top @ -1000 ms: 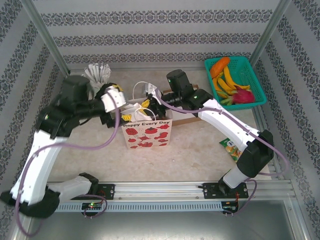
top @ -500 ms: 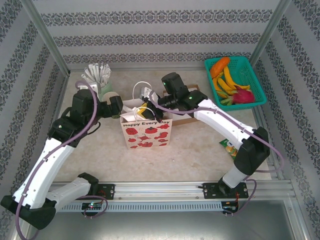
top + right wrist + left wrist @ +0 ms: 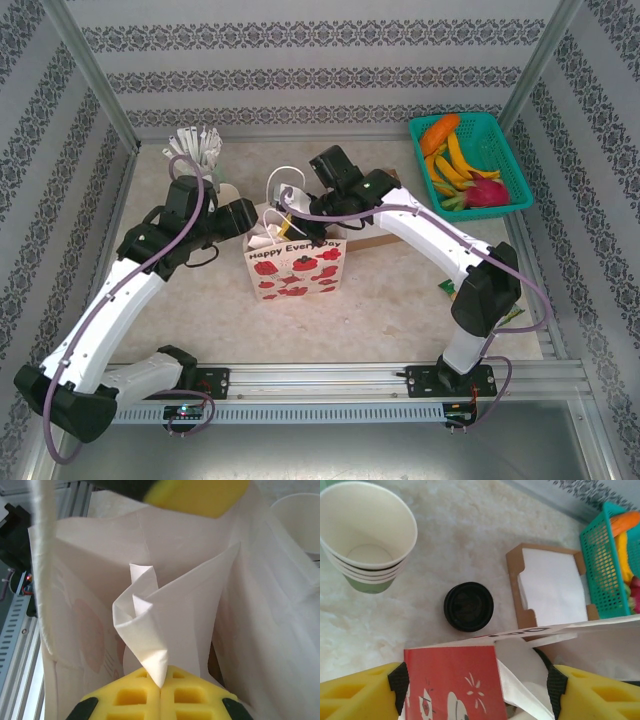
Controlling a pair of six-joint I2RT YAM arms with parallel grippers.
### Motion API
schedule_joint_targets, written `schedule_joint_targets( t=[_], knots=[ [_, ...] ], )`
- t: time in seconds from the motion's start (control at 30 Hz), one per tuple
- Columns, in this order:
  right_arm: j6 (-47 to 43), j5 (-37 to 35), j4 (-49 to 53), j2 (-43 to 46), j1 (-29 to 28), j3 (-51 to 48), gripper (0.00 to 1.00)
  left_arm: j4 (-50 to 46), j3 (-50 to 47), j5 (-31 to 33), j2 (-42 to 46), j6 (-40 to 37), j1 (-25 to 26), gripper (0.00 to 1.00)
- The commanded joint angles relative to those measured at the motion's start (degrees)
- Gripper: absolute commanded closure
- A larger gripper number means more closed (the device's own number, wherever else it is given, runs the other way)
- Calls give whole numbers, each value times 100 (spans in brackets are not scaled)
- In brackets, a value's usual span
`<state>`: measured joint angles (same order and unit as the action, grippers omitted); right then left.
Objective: Pack the takeout coffee
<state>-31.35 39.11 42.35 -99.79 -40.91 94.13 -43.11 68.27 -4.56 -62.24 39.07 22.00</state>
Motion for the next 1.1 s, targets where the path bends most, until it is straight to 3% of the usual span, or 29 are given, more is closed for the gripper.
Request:
schedule_joint_targets(
  t=[0.0, 0.27, 0.47, 0.57, 0.67, 0.87, 0.97, 1.03, 1.07],
  knots=[
    [-446, -371, 519, 30, -107, 185, 100, -327, 192, -148, -49, -135, -31, 34],
    [-846, -30, 1631, -264, -115, 1007, 100, -314, 160, -291, -146, -241, -35, 78],
    [-848, -203, 1965, -740, -271, 1400, 90, -250, 190, -441, -244, -258, -37, 91],
    [-790, -63, 1977, -683, -253, 1495, 77, -274, 233, -417, -266, -329, -38, 100],
    [-845, -29, 1970, -416, -126, 1495, 63, -239, 250, -403, -269, -435, -31, 100],
    [-946, 668, 1966, 79, 402, 1352, 47, -140, 197, -414, -256, -875, -37, 100],
    [-878, 684, 1738, 106, 478, 1181, 48, -98, 193, -414, -256, -971, -33, 100],
    [-876, 560, 1651, -4, 432, 1151, 56, -43, 187, -476, -268, -966, -37, 100],
    [-834, 469, 1594, -83, 393, 1158, 65, 15, 179, -552, -281, -970, -37, 100]
  ],
)
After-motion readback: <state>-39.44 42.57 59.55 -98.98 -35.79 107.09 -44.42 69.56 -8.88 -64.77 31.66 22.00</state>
